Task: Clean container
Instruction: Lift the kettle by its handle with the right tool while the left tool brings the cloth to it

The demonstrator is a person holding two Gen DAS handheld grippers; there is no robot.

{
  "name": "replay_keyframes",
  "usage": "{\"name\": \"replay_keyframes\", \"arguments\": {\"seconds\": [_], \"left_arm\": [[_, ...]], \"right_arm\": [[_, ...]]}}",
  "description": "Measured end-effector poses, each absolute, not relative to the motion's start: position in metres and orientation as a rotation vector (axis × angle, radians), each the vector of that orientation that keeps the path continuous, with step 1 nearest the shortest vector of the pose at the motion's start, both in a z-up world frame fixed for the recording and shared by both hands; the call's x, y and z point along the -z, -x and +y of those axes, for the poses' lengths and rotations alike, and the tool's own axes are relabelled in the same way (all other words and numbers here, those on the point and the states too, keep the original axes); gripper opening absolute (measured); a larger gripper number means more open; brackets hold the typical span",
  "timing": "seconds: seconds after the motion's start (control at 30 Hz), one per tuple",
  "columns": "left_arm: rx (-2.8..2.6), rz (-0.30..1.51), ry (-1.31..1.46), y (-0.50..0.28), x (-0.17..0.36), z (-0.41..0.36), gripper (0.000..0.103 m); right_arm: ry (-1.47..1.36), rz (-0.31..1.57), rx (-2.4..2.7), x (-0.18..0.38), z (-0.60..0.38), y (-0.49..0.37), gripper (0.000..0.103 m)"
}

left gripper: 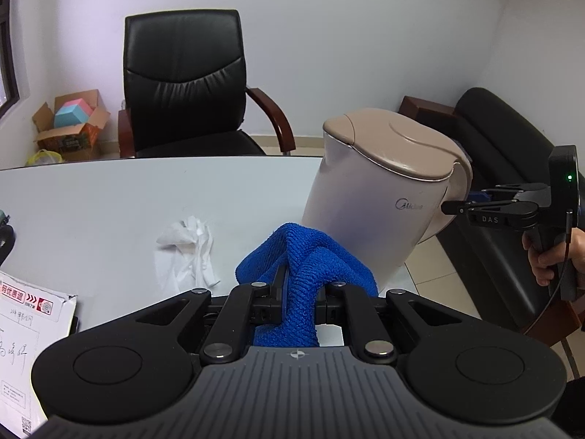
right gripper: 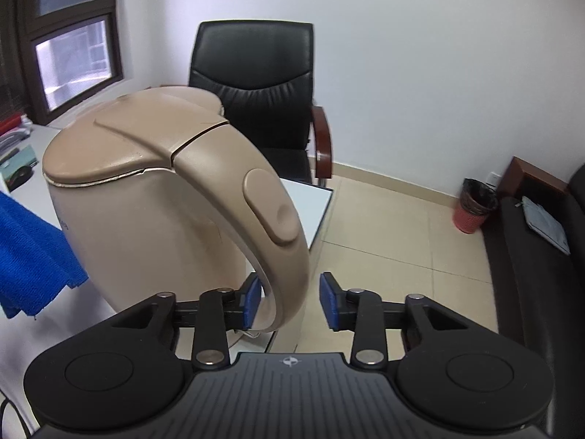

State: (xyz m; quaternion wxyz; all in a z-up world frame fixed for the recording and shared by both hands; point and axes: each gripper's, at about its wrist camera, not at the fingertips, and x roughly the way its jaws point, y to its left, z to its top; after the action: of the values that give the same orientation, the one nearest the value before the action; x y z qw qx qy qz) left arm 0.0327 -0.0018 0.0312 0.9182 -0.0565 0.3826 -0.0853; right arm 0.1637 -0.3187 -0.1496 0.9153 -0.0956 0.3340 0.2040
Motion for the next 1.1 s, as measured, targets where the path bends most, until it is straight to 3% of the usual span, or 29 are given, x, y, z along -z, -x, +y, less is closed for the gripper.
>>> {"name": "replay_keyframes", "arguments": {"seconds": [1.1], "left_arm": [[0.289, 0.746, 0.051, -0.030, -0.039, -0.016, 0.012]], "right_arm": [[0.122, 0.736, -0.555, 0.143, -0.273, -0.069, 0.032]]}}
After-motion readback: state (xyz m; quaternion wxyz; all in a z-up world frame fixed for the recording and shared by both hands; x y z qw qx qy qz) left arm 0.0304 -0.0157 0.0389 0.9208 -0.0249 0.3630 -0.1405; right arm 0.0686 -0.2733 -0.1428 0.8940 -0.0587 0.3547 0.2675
